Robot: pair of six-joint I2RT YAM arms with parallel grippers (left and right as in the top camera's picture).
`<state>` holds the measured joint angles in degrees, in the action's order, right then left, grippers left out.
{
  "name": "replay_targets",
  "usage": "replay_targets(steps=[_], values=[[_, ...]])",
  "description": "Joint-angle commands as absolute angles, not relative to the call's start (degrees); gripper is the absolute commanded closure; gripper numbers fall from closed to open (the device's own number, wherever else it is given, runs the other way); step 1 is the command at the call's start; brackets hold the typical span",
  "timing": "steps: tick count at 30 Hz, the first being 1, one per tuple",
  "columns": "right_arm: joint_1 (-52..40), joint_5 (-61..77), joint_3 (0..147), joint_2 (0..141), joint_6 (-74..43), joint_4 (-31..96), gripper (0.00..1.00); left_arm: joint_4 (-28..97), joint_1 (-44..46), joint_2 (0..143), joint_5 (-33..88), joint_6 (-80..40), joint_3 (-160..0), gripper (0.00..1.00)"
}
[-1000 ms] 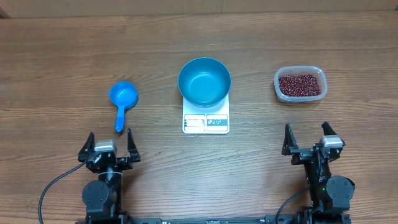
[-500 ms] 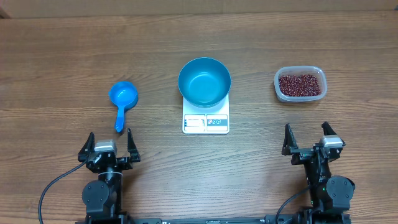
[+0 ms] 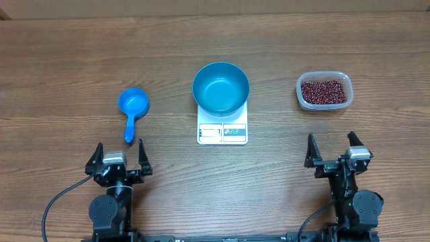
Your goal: Scoop item into bowl and weigh 150g on scale
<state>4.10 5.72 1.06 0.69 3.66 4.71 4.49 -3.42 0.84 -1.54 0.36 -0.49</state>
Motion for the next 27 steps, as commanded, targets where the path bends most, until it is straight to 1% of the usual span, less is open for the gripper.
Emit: replay_targets(steps=[1,22,27], values=[[4.3,5.7,0.5,0.2,3.9,4.4,0.00,4.4,-3.7,0.3,-0.4,0.0,-0.3,0.00],[4.3,5.7,0.5,0.2,3.9,4.4,0.00,4.5,-3.7,0.3,-0.4,-0.1,-0.3,0.00],[4.3,5.7,0.5,0.2,3.9,4.4,0.00,6.8,-3.7,0.3,-0.4,0.0,-1.9,0.00]])
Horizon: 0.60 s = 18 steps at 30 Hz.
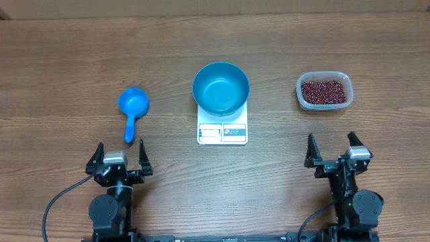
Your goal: Scoop item into bowl and weigh 150g on scale
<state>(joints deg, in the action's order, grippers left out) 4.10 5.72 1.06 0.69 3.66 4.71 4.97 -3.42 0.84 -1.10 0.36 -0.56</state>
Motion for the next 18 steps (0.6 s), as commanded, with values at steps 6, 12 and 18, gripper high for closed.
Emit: replay_targets(steps=[6,12,18], values=[[4.3,5.7,0.5,0.2,3.9,4.4,0.00,13.0,-3.7,0.8,-0.6,-0.3,-8.0,0.00],[4.3,5.7,0.5,0.2,3.9,4.4,0.00,15.7,-3.7,6.7,0.1,-0.4,-15.7,0.01],[4.3,5.7,0.5,0.2,3.9,4.4,0.00,17.0,-3.7,17.1,4.1,-1.3,-24.1,0.01]])
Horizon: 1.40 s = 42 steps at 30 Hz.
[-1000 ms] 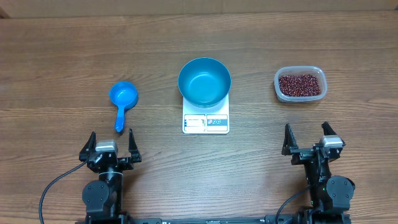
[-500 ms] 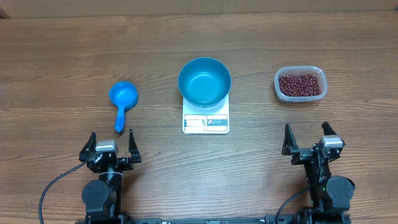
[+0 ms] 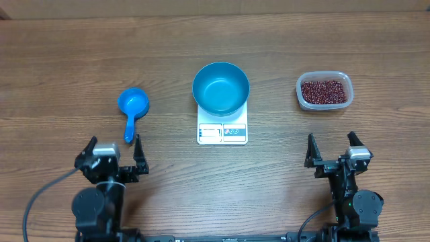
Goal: Scoop item into bowl and weigh 150g on scale
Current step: 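Move the left gripper over the blue scoop handle and descend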
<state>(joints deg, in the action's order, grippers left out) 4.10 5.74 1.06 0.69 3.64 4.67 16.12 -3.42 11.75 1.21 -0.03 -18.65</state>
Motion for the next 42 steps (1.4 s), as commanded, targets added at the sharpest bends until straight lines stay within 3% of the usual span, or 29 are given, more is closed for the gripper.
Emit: replay_targets(steps=[1,12,21,26,42], values=[[4.3,5.7,0.5,0.2,3.9,4.4,0.00,18.1,-3.7,19.8,4.1,-1.3,-26.2,0.01],[4.3,5.7,0.5,0.2,3.9,4.4,0.00,36.8,-3.7,47.3,3.9,-1.3,-52.3,0.00],[4.3,5.7,0.5,0.2,3.9,4.4,0.00,65.9,-3.7,73.7,2.9,-0.8,-83.3,0.00],[4.3,5.7,0.5,0.2,3.9,4.4,0.00,78.1,-3.7,83.9,2.6,1.6,-92.8,0.00],[4.3,5.7,0.5,0.2,3.9,4.4,0.00,80.6,-3.7,99.4,0.9,1.7,-93.4,0.00]])
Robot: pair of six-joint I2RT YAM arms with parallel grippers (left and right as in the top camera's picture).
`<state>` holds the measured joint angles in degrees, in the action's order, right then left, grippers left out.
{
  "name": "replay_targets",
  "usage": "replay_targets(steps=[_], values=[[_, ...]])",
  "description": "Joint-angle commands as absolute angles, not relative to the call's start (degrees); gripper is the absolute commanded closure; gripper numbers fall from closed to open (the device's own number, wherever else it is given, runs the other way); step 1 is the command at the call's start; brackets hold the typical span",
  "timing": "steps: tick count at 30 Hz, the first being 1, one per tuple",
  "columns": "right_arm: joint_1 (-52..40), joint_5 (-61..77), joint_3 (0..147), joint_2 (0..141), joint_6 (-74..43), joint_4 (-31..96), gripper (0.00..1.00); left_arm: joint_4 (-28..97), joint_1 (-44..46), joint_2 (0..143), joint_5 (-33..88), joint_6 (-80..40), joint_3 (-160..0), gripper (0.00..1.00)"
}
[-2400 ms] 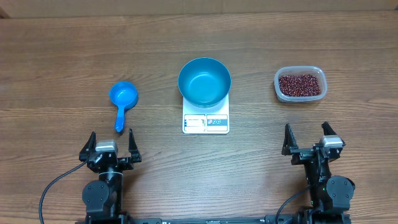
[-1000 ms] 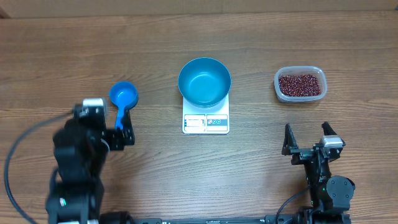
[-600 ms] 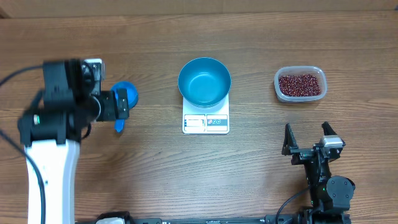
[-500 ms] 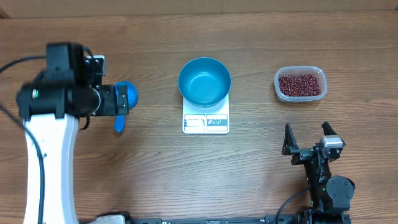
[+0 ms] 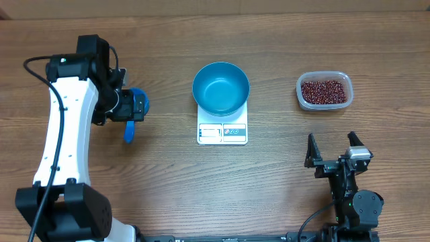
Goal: Scoop item into bowl and weigh 150g on scale
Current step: 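Move the left gripper over the blue scoop handle and descend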
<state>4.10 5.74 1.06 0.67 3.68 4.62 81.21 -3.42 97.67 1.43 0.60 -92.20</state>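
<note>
A blue scoop lies on the table at the left; its handle (image 5: 128, 132) and part of its cup (image 5: 140, 102) show. My left gripper (image 5: 126, 106) hangs right over the cup, and the wrist hides its fingers. An empty blue bowl (image 5: 221, 91) stands on the white scale (image 5: 222, 133) at the centre. A clear tub of red beans (image 5: 324, 91) sits at the far right. Near the front right edge, my right gripper (image 5: 331, 149) rests open and holds nothing.
The white left arm (image 5: 64, 134) stretches from the front left corner up to the scoop, with a black cable (image 5: 40, 64) looping beside it. Wooden table (image 5: 282, 181) lies all around.
My left arm has risen from its rest at the front left and reached out, so its gripper is now over the scoop's cup. Scoop, bowl, scale, beans and right arm have not moved.
At first both grippers rested open at the front edge, with the scoop, bowl on scale and beans untouched. Then the left arm had shifted slightly left at its base. Now it reaches over the scoop, while the right arm has stayed at rest.
</note>
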Motion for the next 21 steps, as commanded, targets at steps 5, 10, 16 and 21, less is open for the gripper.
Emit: replay_targets(steps=[5,10,16,21], values=[[4.3,5.7,0.5,0.2,3.9,4.4,0.00,78.3,-3.7,102.0,1.1,1.7,-93.4,0.00],[4.3,5.7,0.5,0.2,3.9,4.4,0.00,76.6,-3.7,104.2,1.1,1.7,-93.4,0.00],[4.3,5.7,0.5,0.2,3.9,4.4,0.00,73.8,-3.7,105.1,0.8,1.8,-93.4,0.00],[4.3,5.7,0.5,0.2,3.9,4.4,0.00,71.0,-3.7,105.1,-1.0,1.7,-93.1,0.00]])
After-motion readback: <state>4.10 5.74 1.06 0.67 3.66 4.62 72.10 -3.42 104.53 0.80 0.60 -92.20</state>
